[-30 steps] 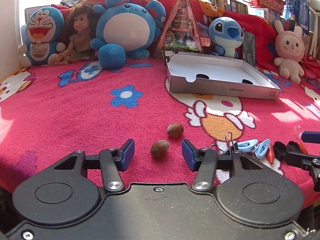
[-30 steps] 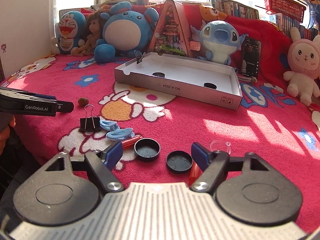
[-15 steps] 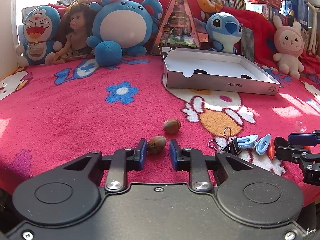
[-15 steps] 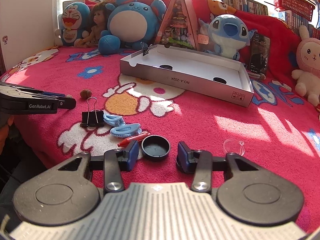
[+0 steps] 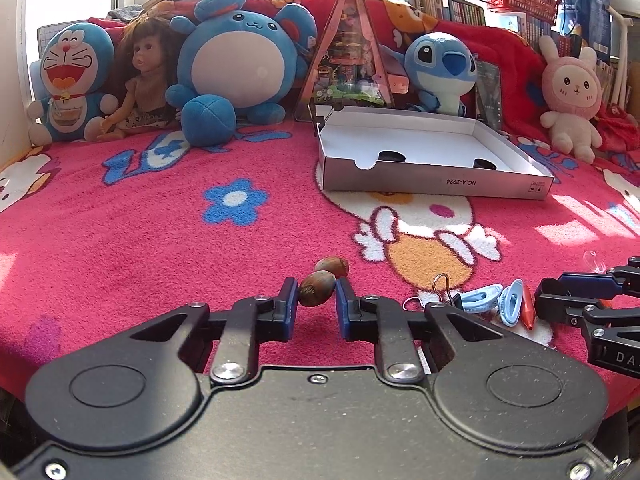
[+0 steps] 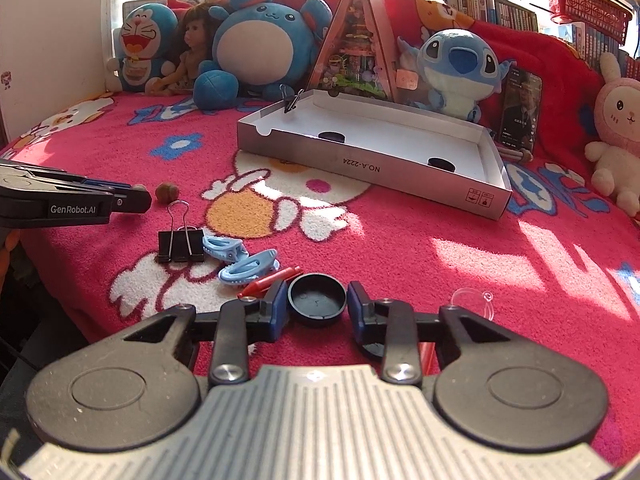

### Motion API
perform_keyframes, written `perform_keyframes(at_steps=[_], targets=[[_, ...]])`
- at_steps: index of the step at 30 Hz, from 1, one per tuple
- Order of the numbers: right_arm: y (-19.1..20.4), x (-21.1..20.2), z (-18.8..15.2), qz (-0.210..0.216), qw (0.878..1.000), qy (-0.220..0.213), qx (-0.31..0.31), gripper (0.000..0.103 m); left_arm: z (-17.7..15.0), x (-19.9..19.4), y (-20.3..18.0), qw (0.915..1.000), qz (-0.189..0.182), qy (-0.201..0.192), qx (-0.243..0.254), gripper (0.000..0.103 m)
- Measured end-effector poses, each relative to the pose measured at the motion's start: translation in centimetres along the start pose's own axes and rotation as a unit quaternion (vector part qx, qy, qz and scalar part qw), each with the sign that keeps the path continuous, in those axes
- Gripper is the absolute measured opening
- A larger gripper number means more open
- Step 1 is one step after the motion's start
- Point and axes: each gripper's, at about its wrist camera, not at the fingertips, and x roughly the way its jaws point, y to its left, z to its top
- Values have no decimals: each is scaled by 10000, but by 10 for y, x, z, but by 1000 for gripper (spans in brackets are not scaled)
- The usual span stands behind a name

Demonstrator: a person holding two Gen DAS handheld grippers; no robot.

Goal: Organize rigid objects
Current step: 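Carry the acorn with the left tool while the right tool carries the cap into the box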

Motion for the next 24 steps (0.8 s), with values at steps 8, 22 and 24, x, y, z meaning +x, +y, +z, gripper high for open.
perform_keyframes(at_steps=[8,22,24], targets=[[-11,-3,9,-109,9996,-125,222,38,17,2,-5,9998,-161,-86,22,19],[-45,2,33,-377,9959,-233,782,38,53,14,-17,9985,-523,-149,51,19],[-48,4,35,-401,9954,-237,837,38,58,17,-19,9981,-594,-133,48,19]])
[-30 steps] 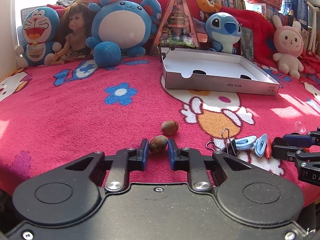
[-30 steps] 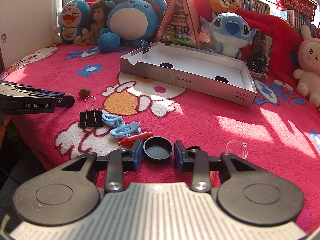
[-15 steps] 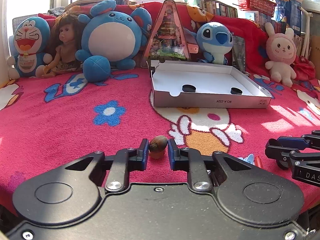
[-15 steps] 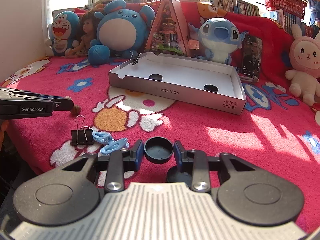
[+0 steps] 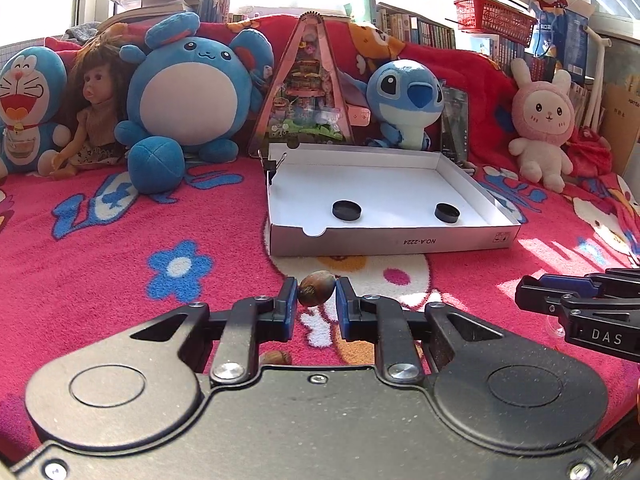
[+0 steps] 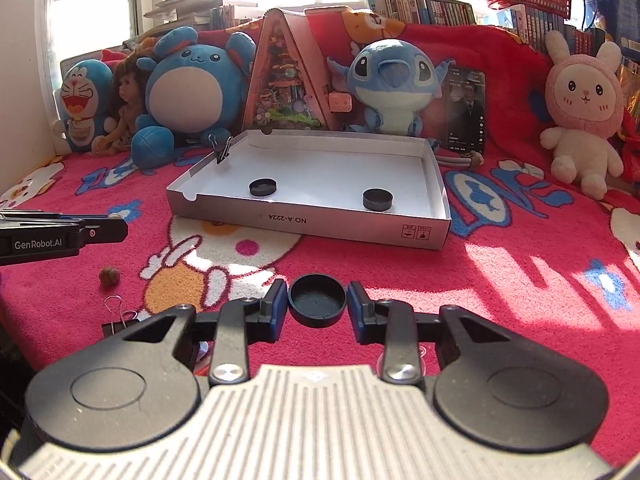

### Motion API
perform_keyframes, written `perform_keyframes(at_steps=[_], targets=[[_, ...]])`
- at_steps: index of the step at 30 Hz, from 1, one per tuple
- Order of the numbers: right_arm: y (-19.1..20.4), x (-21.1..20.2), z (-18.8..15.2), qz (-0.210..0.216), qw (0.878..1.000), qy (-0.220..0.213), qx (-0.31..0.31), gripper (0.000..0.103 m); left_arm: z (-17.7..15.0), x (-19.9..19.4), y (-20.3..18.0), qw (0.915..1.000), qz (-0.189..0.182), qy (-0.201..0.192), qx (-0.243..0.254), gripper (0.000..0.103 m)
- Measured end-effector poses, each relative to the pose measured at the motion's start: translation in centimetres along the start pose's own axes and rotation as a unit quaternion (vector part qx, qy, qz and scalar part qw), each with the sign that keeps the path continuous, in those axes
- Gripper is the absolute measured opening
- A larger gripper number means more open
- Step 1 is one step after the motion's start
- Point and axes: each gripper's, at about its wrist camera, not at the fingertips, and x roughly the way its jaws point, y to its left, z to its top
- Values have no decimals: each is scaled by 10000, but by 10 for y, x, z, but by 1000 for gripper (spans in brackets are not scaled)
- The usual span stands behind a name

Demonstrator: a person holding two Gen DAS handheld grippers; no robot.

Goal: Organize rigid objects
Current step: 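Carry the acorn with the left tool while the right tool carries the cap into the box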

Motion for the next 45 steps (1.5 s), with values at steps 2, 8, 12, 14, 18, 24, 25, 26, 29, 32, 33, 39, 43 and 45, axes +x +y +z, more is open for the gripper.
perform_keyframes(at_steps=[2,8,12,14,18,24,25,26,29,32,33,39,43,45], targets=[[-2,2,3,-12,10000,-2,51,38,4,3,-2,10000,-42,-5,6,19],[-10,8,12,-24,9998,-23,217,38,18,12,-4,9999,-152,-21,-17,19],[-15,13,19,-61,9996,-57,272,38,29,18,-6,9998,-172,-69,56,19],[-17,16,23,-69,9995,-77,300,38,34,22,-7,9998,-185,-76,85,19],[-22,23,32,-84,9992,-96,370,38,46,29,-8,9997,-224,-74,83,19],[-29,32,45,-113,9990,-105,429,38,64,42,-14,9996,-204,-148,154,19],[-31,34,47,-112,9989,-105,448,38,67,44,-14,9995,-208,-143,165,19],[-33,35,50,-112,9988,-102,469,38,71,48,-15,9996,-208,-130,170,19],[-40,42,60,-138,9983,-79,561,38,83,60,-16,9997,-220,-45,132,19],[-48,51,70,-146,9977,-28,657,38,95,75,-18,9997,-206,53,139,19],[-50,55,74,-144,9976,2,683,38,99,81,-18,9997,-197,99,135,19],[-57,78,88,-89,9965,234,798,38,114,125,-18,9984,-138,553,-5,19],[-59,96,95,-165,9960,391,788,38,114,151,-17,9968,25,802,-56,19],[-61,104,98,-191,9954,471,816,38,112,159,-14,9958,71,903,-116,19]])
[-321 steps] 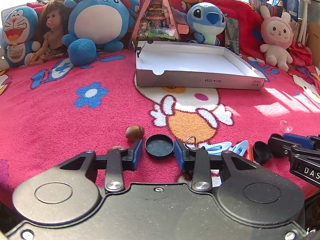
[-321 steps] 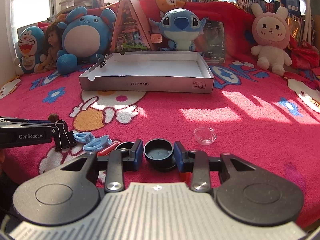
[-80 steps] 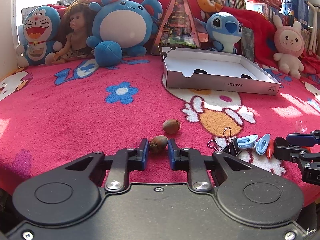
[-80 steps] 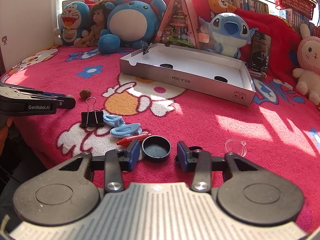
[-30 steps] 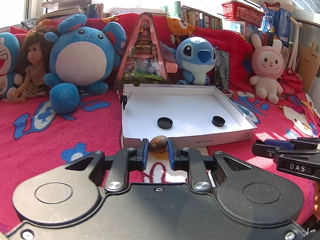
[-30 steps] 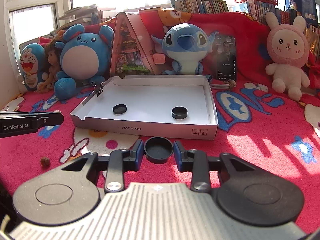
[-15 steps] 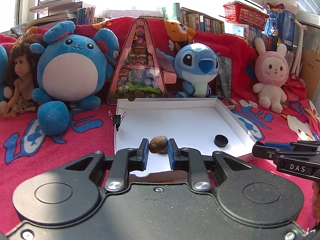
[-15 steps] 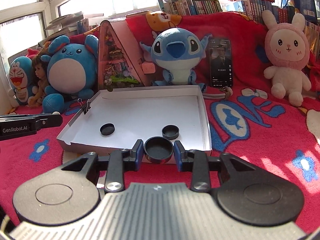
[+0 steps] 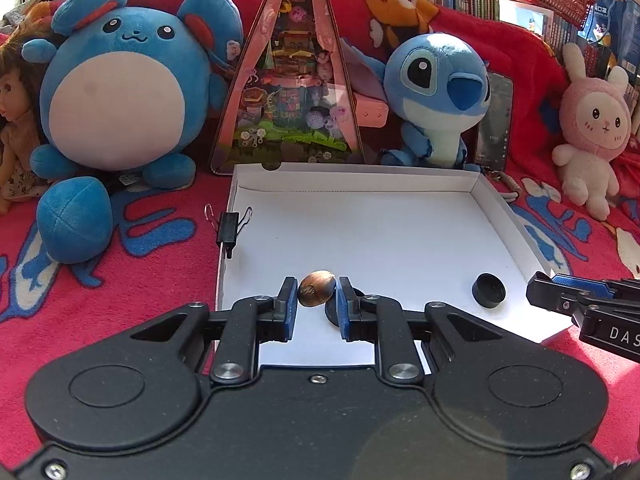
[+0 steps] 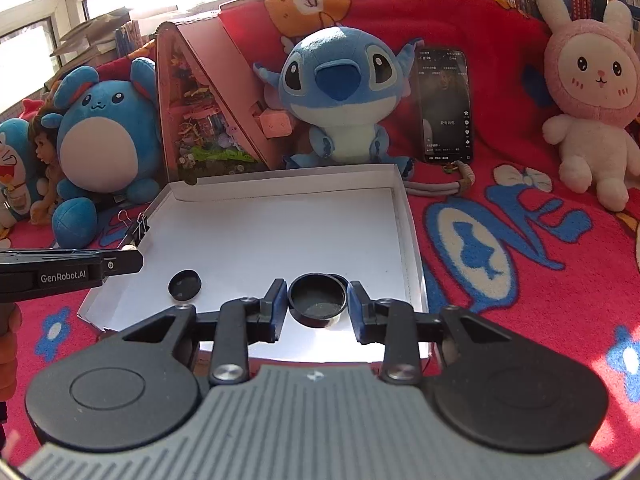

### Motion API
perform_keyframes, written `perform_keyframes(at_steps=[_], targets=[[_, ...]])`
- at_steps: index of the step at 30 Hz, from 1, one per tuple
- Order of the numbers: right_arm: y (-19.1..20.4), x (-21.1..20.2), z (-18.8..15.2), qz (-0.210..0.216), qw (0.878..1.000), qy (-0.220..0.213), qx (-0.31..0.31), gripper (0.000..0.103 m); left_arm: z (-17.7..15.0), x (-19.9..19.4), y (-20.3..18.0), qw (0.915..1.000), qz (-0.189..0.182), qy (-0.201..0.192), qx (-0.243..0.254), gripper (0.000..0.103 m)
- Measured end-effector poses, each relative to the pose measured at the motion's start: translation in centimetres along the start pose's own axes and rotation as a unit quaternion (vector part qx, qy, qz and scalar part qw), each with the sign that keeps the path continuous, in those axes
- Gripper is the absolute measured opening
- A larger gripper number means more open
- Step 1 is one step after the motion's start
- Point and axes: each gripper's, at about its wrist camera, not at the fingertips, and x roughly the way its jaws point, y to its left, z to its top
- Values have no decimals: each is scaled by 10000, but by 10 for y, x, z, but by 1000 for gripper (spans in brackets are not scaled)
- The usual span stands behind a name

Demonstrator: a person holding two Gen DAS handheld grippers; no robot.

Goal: Organize rigid objects
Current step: 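Carry the acorn with the left tool while the right tool carries the cap into the box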

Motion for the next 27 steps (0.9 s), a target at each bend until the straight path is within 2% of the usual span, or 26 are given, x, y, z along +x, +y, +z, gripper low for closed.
perform_keyframes(at_steps=[8,27], targets=[[-5,26,9,-137,9996,249,79,38,-4,21,1,9995,250,171,67,19],[4,60,12,-340,9976,571,-173,38,-7,37,5,9989,205,427,-15,19]])
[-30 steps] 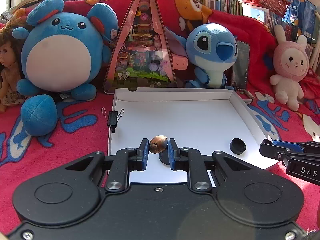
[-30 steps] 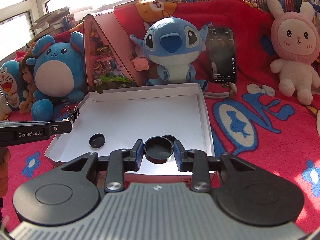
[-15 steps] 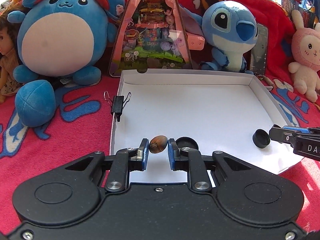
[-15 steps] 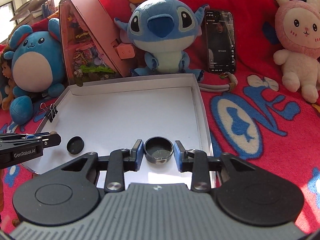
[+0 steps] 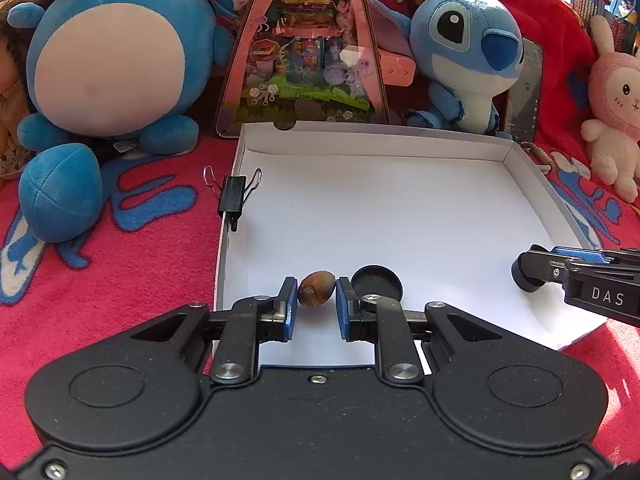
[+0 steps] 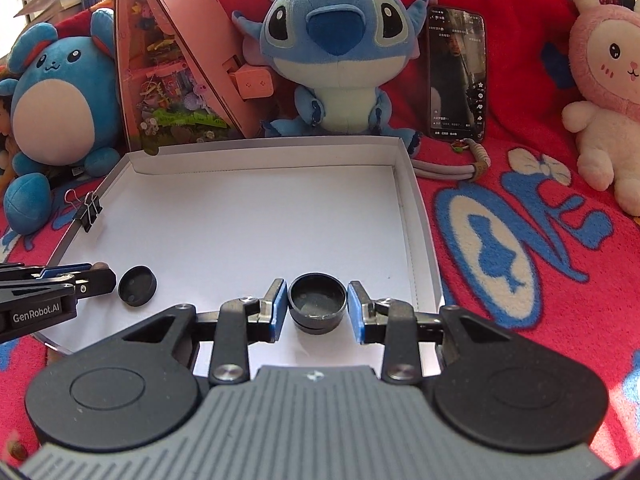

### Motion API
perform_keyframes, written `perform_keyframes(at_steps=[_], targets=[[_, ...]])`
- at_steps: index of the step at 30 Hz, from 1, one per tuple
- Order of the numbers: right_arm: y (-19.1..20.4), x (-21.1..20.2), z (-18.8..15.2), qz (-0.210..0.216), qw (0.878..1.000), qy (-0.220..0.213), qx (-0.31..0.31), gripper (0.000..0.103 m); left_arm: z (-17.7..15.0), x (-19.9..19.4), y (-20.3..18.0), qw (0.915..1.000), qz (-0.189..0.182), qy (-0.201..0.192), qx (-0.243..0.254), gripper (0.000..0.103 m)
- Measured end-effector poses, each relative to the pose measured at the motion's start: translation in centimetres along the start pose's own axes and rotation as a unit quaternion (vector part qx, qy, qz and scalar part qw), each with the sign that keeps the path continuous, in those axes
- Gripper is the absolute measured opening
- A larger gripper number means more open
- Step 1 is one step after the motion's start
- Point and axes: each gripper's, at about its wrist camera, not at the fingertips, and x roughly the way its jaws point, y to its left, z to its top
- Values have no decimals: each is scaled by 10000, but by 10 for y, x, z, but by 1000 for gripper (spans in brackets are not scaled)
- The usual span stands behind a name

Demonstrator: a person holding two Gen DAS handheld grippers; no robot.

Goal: Organize rigid objects
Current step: 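Carry the acorn with the left tool while the right tool carries the cap into the box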

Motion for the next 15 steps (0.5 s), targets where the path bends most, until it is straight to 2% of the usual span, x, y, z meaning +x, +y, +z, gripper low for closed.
perform_keyframes(at_steps=[15], targets=[[6,7,3,-128,9997,97,-178,38,-3,3,-2,10000,10,-23,43,20]])
